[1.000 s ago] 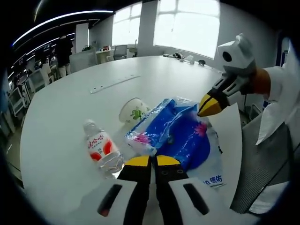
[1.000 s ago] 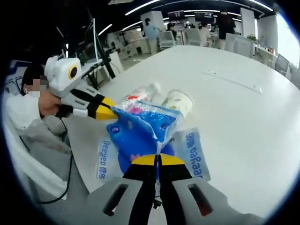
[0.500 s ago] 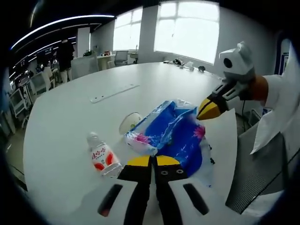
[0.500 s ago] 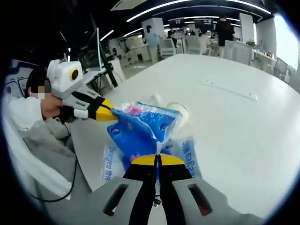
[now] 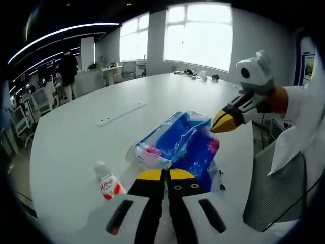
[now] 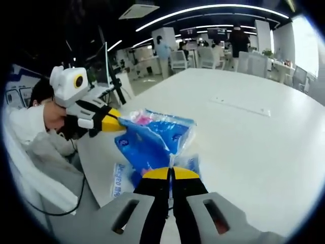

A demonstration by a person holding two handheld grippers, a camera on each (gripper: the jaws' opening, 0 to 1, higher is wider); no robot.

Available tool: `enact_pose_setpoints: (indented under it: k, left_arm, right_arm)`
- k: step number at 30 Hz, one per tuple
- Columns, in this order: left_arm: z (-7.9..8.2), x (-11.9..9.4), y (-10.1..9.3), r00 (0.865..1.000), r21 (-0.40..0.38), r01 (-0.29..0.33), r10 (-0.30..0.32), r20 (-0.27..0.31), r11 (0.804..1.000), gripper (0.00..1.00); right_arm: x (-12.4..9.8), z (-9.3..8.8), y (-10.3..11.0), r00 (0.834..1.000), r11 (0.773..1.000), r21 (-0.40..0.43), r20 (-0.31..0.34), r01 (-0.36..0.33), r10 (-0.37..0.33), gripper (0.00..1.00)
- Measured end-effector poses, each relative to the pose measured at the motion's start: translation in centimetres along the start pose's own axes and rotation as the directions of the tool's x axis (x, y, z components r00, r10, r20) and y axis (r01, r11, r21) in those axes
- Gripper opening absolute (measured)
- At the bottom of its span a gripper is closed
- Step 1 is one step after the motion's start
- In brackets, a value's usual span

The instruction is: Arrange the tabletop items into an orderly group along one side of the table until the central work area is clear of visible clutter.

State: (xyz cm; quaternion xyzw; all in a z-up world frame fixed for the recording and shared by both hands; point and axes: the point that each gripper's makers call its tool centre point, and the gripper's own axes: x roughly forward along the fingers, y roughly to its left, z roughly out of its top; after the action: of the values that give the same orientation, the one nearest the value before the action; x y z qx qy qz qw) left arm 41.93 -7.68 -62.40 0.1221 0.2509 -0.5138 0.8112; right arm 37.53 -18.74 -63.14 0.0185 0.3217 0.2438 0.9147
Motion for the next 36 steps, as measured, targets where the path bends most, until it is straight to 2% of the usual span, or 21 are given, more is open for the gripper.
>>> enact_pose_setpoints:
  k: [14,36]
  left_arm:
    - [3.9,0.3,-1.5,0.999,0.034,-0.008,0.007,0.050,0.999,0.00]
    - [11.8,4.6,-4.6,0.992,0.095,-0.005,-0.007,0.129,0.996,0.00]
  right_arm:
    - [-3.1,1.8,-1.7,0.998,0.999,-0.026,0.061,0.032,-0.030,0.00]
    - [-9.0,5.1,-8.3,0.982,0.990,-0.066,0.148,0.127,-0.116,0.00]
